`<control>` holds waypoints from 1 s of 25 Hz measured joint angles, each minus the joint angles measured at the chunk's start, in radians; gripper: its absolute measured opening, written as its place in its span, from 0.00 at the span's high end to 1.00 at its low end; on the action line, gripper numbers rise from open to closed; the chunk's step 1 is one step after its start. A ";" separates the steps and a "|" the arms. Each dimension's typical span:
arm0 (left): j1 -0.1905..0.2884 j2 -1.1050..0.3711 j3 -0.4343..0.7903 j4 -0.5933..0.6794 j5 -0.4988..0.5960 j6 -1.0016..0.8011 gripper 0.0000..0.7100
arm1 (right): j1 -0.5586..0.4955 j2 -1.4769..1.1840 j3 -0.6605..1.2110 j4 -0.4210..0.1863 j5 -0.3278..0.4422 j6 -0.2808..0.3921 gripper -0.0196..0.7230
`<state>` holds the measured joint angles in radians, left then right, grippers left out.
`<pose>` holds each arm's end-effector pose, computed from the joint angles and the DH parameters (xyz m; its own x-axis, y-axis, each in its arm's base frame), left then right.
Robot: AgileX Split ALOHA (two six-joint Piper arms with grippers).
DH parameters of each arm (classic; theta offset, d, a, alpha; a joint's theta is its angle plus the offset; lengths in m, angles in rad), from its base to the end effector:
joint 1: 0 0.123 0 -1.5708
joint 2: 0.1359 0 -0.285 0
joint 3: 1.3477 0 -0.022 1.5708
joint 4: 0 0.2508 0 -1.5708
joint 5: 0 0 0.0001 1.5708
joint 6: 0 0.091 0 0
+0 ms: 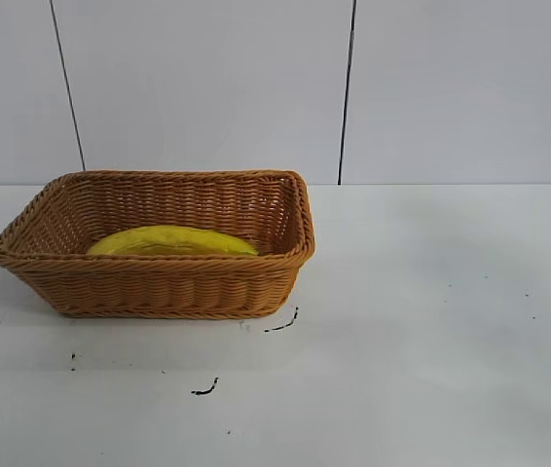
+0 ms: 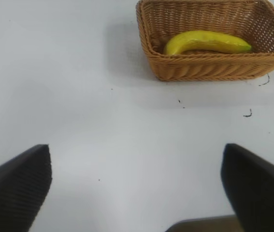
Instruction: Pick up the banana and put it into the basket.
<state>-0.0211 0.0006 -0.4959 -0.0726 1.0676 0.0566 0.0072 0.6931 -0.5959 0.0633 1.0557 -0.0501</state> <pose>-0.0048 -0.0057 0.2758 -0.4634 0.0313 -0.8856 0.0873 0.9961 -0.0105 0.1024 0.0057 0.2731 -0.8739 -0.0252 -0.4855 -0.0504 0.9980 0.0390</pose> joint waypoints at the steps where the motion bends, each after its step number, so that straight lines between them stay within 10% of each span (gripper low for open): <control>1: 0.000 0.000 0.000 0.000 0.000 0.000 0.03 | 0.000 -0.048 0.034 0.000 -0.003 0.000 0.14; 25: 0.000 0.000 0.000 0.000 0.000 0.000 0.03 | 0.003 -0.697 0.100 0.005 -0.035 0.000 0.14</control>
<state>-0.0211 0.0006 -0.4959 -0.0726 1.0676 0.0566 0.0097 -0.0038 -0.4956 0.0686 1.0211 -0.0501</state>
